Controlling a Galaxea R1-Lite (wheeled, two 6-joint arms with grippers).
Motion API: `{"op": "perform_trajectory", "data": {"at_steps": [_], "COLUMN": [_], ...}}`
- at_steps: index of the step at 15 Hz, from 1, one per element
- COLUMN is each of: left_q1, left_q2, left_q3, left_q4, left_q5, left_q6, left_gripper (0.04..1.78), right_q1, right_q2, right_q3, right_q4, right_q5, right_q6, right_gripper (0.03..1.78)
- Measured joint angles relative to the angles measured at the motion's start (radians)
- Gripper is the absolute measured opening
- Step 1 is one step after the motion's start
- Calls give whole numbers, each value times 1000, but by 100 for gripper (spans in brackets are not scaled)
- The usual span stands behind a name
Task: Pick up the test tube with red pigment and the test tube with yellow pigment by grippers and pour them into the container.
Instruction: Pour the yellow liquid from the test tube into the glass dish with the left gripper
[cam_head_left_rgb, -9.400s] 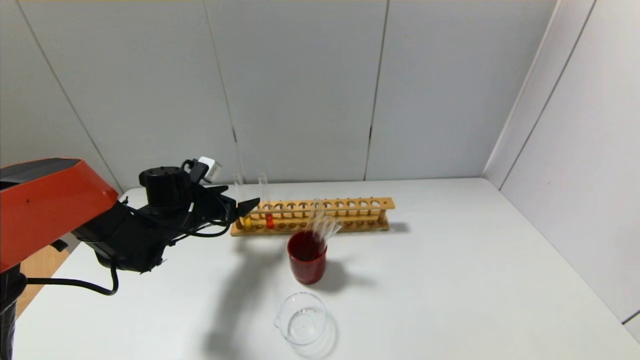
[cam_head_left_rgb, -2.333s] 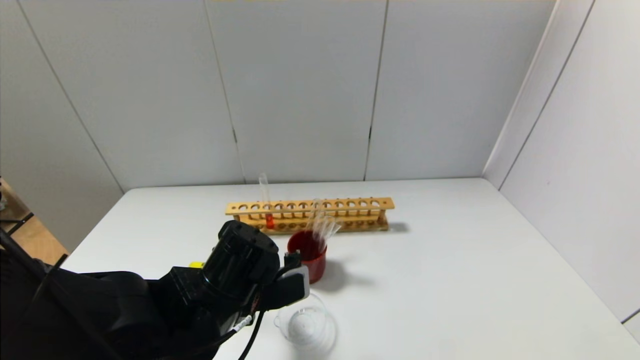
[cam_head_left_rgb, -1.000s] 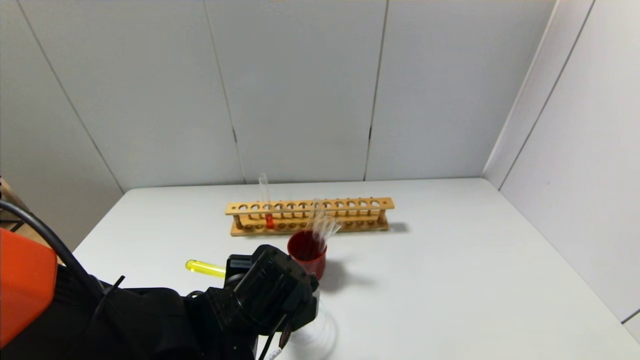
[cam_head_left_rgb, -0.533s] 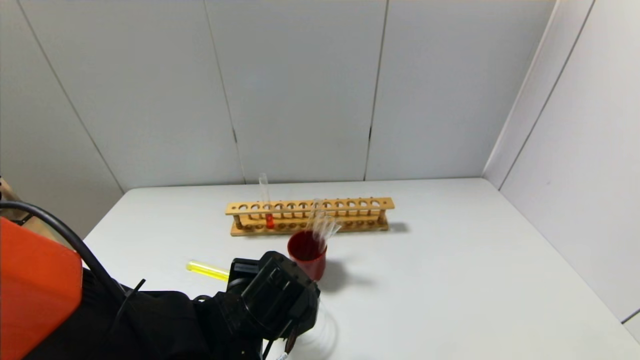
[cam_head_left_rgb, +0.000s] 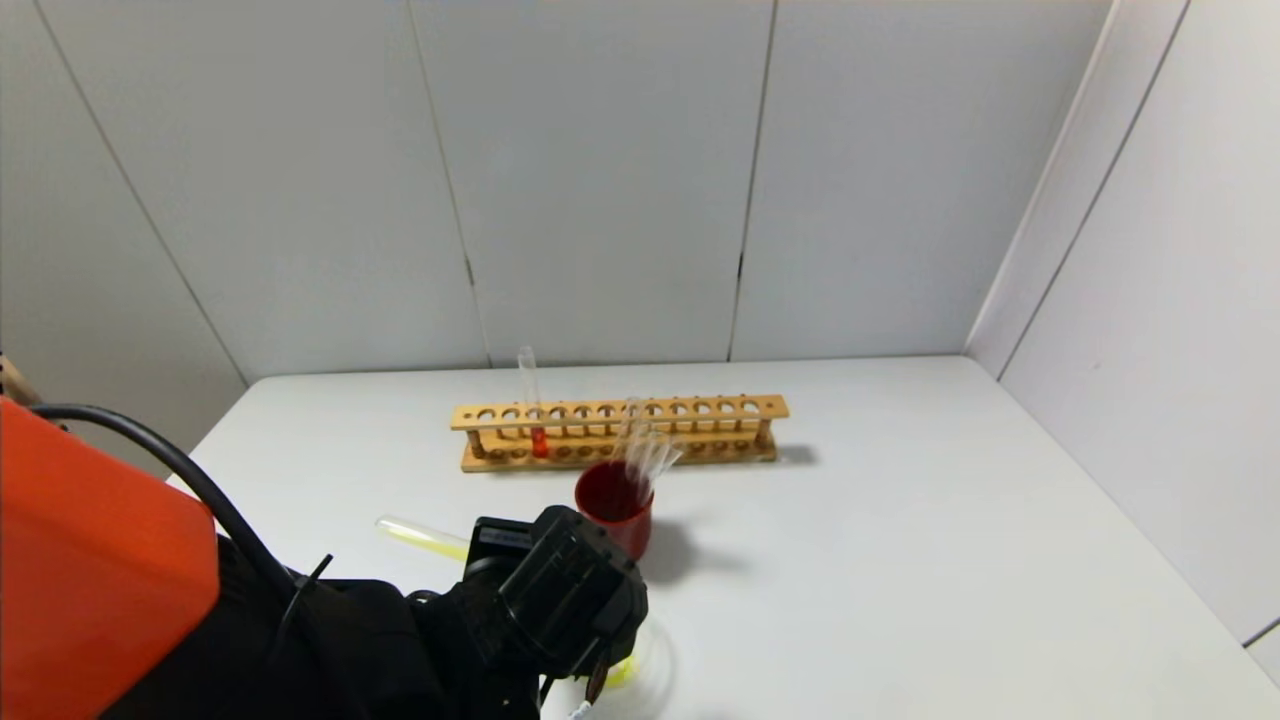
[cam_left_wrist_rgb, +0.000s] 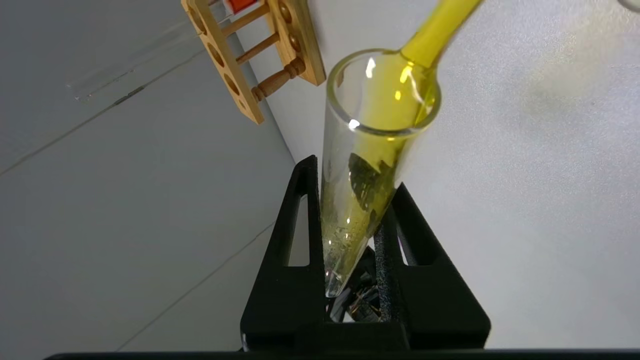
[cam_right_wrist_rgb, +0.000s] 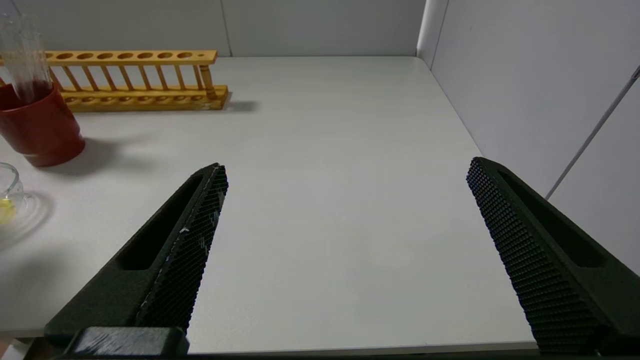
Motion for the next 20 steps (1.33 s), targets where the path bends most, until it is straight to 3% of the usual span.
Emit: {"op": "perform_trajectory", "data": {"at_steps": [13,20], "left_q1": [21,-8], "left_q2": [45,59], "left_q3": [-63,-100], "left_q4": [69,104], "left_q5": [0,29], "left_q6": [27,33], "left_gripper": [33,33], "right_q1": [0,0], "right_q2": [0,0], "right_q3": [0,0], "right_q4": [0,0], "right_q5": [0,0], "right_q6": [0,0], "right_gripper": [175,175]}}
